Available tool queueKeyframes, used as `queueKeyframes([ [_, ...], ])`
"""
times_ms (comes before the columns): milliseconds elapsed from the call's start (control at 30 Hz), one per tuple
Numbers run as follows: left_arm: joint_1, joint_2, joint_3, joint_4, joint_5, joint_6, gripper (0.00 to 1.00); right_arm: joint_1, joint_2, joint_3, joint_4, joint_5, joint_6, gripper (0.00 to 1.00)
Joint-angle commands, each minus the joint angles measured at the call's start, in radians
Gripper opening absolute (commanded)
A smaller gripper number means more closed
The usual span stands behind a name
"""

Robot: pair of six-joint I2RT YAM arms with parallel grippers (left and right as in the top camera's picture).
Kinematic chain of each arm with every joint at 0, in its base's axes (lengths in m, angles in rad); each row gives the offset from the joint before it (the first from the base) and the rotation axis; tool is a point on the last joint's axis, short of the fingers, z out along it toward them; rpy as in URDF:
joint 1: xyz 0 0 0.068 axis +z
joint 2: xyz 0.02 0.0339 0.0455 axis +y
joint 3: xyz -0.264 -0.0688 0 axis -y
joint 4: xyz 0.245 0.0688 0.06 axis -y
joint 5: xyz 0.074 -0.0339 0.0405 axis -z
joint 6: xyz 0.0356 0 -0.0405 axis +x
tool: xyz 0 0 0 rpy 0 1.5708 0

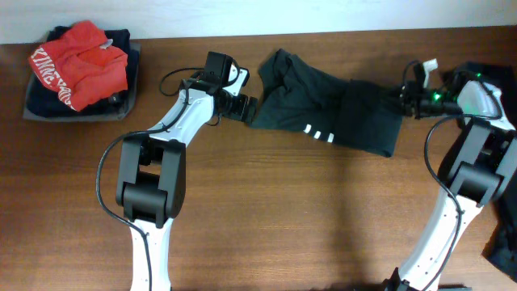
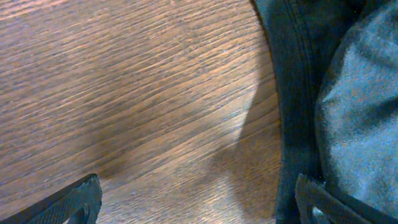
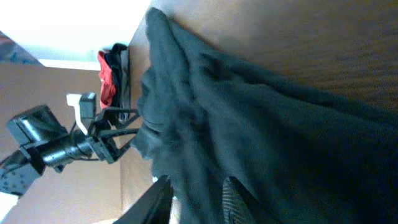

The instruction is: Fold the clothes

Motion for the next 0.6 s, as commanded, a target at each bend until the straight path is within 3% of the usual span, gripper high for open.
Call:
queueKeyframes([
  [0,0.005,-0.034,0.006,-0.002,0.025,-0.013,0.99,0.006,0.063,-0.01,0.011,-0.122,-0.079,0.36],
  [233,0.005,-0.034,0.006,-0.011,0.025,-0.013,0.99,-0.002,0.063,-0.006,-0.049,-0.139,-0.079,0.35],
  [567,0.005,-0.034,0.006,-0.011,0.025,-0.013,0.99,-0.015,-0.206,-0.005,-0.281,-0.133,-0.201,0.36],
])
